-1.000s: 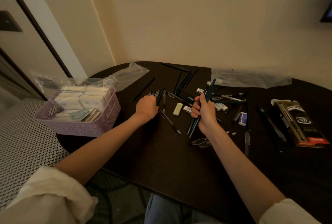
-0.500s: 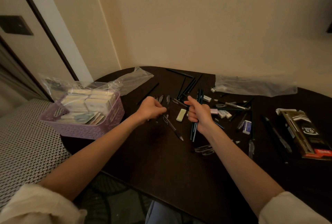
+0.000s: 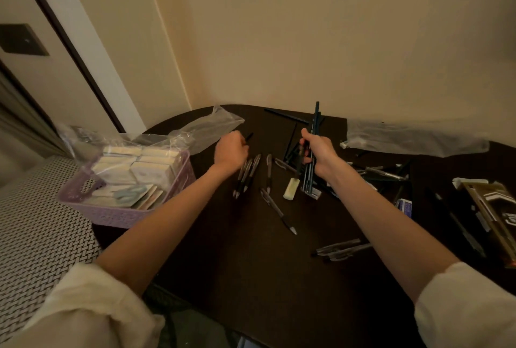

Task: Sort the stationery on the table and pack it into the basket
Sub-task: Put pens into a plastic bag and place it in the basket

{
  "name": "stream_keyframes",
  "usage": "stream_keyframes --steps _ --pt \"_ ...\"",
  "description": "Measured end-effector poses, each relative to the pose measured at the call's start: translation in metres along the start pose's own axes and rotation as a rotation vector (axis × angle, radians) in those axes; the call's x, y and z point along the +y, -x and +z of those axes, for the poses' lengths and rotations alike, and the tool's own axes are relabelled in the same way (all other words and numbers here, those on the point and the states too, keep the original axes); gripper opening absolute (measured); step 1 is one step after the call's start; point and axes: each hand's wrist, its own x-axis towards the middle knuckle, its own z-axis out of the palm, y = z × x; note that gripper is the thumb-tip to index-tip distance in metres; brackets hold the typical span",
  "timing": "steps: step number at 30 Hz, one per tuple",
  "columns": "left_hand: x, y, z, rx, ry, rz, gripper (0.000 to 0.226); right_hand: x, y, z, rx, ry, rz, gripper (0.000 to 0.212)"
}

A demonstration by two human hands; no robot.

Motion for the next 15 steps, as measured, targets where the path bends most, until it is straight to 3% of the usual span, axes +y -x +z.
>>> stream_keyframes --steps 6,15 --pt "-0.027 -0.031 0.014 -0.095 -0.257 -0.111 0.02 0.011 -0.013 0.001 -0.025 -0.209 0.149 0.032" --pt "-0.031 -0.043 0.019 -0.167 -0.153 -0.188 0.011 0.014 -0.025 -0.001 -0.159 -0.134 0.108 0.026"
